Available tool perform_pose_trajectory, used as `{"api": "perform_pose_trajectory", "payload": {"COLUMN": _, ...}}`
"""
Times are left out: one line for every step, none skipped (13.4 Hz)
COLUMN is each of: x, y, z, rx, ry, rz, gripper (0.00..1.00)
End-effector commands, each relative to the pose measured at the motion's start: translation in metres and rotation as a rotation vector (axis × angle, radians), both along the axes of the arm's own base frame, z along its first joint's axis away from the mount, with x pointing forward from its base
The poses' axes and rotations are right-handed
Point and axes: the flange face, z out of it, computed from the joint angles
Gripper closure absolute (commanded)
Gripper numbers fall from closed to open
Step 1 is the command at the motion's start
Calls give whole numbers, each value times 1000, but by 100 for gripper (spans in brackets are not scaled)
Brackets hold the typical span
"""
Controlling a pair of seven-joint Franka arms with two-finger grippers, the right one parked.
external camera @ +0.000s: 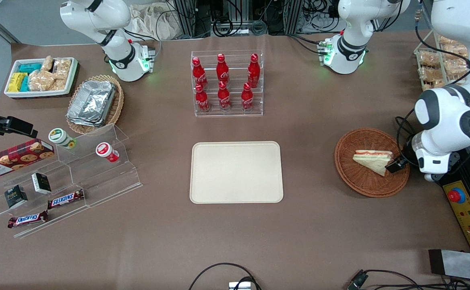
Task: Place sandwich from basket to tray
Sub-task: 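Lower the open left gripper over the sandwich in the wicker basket, then close the left gripper on the triangular sandwich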
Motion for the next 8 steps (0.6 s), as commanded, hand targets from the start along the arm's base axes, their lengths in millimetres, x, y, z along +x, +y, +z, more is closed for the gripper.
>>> {"api": "perform_pose_trajectory", "payload": {"x": -7, "y": -5, "z": -9, "rx": -7, "ry": -12, "rz": 18, "gripper": 0}}
{"api": "perform_pose_trajectory", "payload": {"x": -7, "y": -7, "z": -11, "rx": -16, "ry": -10, "rz": 31, "gripper": 0}}
{"api": "perform_pose_trajectory", "payload": {"x": -8, "y": -7, "z": -14, "rx": -19, "ry": -4, "rz": 32, "gripper": 0}}
{"api": "perform_pose_trajectory", "payload": {"x": -9, "y": -7, "z": -19, "rx": -20, "ry": 5, "rz": 35, "gripper": 0}}
{"api": "perform_pose_trajectory", "payload": {"x": -9, "y": -7, "z": -22, "rx": -24, "ry": 10, "rz": 39, "gripper": 0}}
{"api": "perform_pose_trajectory", "payload": {"x": -12, "y": -9, "z": -28, "rx": -38, "ry": 22, "rz": 51, "gripper": 0}}
{"api": "perform_pose_trajectory", "payload": {"x": -12, "y": -9, "z": -32, "rx": -43, "ry": 33, "rz": 56, "gripper": 0}}
{"api": "perform_pose_trajectory", "payload": {"x": -13, "y": -9, "z": -39, "rx": -45, "ry": 46, "rz": 57, "gripper": 0}}
